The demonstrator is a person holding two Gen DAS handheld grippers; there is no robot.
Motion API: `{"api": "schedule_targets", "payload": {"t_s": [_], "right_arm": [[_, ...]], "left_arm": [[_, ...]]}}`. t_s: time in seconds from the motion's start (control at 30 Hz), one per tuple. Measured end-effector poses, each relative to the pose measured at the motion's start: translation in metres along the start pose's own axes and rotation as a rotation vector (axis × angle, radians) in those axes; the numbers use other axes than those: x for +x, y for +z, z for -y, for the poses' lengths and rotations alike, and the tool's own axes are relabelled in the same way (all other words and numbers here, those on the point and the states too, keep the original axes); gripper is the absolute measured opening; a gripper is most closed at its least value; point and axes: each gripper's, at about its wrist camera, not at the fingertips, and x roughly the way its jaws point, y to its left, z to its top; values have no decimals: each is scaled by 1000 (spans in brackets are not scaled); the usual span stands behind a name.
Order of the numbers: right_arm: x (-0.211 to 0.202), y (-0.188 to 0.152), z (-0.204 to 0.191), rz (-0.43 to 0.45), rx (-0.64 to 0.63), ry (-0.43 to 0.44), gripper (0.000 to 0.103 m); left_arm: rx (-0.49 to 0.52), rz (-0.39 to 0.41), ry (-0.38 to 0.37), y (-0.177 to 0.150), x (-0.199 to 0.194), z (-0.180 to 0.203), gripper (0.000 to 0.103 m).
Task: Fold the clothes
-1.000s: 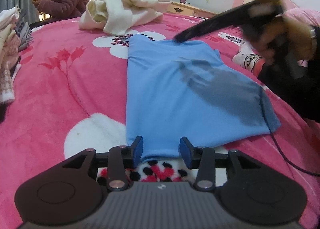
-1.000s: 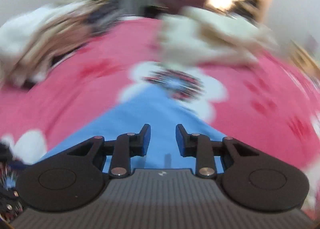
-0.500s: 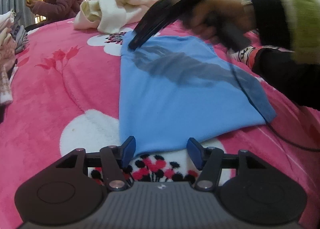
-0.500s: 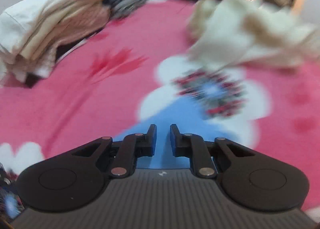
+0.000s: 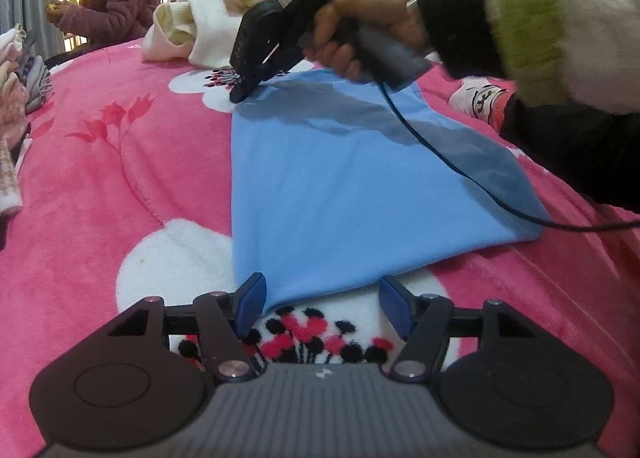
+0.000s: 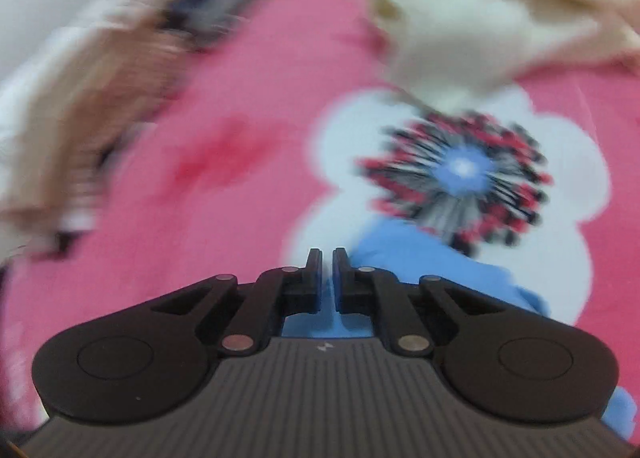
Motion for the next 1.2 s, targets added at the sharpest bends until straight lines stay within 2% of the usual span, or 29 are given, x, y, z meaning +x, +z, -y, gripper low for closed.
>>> {"api": "schedule_targets", "payload": {"t_s": [0.03,0.07,0.1,0.13,0.17,0.27,0.37,0.4,0.5,0.57,0.6,0.67,0.73,0.8,0.83,0.9,1.0,1.07,1.13,1.2], "right_arm": [[-1,2,11,39,64,-25,0],[-9,5,24,93,149,-115,0],[-17,6,36,142,226,-203,6],[-29,5,44,160,255,-270,6],[-43,1,50,159,255,-281,6],[-97,-22,51,127,184,-240,6],[-149,-60,40,103,139,-125,9],[-157,-74,36,74,151,-79,10],[-152,-112,32,-9,179,-87,11],[-137,-134,47,-87,212,-314,11],[-141,-145,55,-84,220,-437,18],[-161,-152,57,-1,222,-535,19],[-187,-155,40,111,214,-425,19],[-198,-160,12,162,142,-303,18],[-196,-166,-1,142,105,-257,17],[-183,-188,-16,30,94,-222,18],[-190,-241,-23,-71,162,-277,20],[-209,-255,-27,-88,218,-342,23],[-227,-254,-32,-34,239,-347,23],[-229,-244,-50,38,134,-346,23]], "left_arm": [[3,3,0,0,0,0,64],[5,6,-1,-1,0,0,64],[10,5,-3,-1,1,0,64],[16,5,-6,-1,1,-1,64],[22,4,-8,-1,1,-1,64],[24,2,-18,0,1,-2,64],[-2,0,-32,2,1,-6,64],[-8,0,-35,2,1,-7,64],[7,11,-30,0,1,-5,64],[31,21,-22,-2,2,-3,64],[42,27,-17,-3,2,-1,64],[66,37,-9,-5,3,2,65],[89,48,-1,-7,3,4,66],[112,58,8,-9,4,7,67],[119,61,8,-10,3,7,67],[131,65,9,-12,1,7,67],[148,73,15,-15,-1,6,67],[154,75,18,-15,-1,6,68],[153,73,19,-14,1,6,69],[147,73,21,-14,0,6,69]]}}
